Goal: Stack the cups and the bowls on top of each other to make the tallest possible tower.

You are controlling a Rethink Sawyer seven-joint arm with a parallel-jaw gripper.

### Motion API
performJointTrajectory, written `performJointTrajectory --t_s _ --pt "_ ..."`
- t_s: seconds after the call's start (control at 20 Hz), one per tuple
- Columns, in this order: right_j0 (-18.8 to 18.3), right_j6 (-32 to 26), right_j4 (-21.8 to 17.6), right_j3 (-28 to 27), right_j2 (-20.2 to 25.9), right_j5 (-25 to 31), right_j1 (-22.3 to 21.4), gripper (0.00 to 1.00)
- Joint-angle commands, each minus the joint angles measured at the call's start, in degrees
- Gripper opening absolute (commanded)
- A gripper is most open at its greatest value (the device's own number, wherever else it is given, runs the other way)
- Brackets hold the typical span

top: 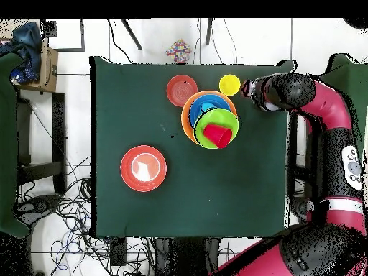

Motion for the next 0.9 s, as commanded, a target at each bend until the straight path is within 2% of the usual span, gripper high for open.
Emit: performJointTrajectory --t_s 0.05,0.65,0.9 --pt "1.10 -5.58 1.57 0.15 -1.39 4.18 -2.99 1.00" --pt "1.20 -6.18 3.61 0.19 -1.94 4.79 -3.96 1.00" --pt "2.16 -6.15 4.15 -2.91 -2.22 6.50 -2.96 1.00"
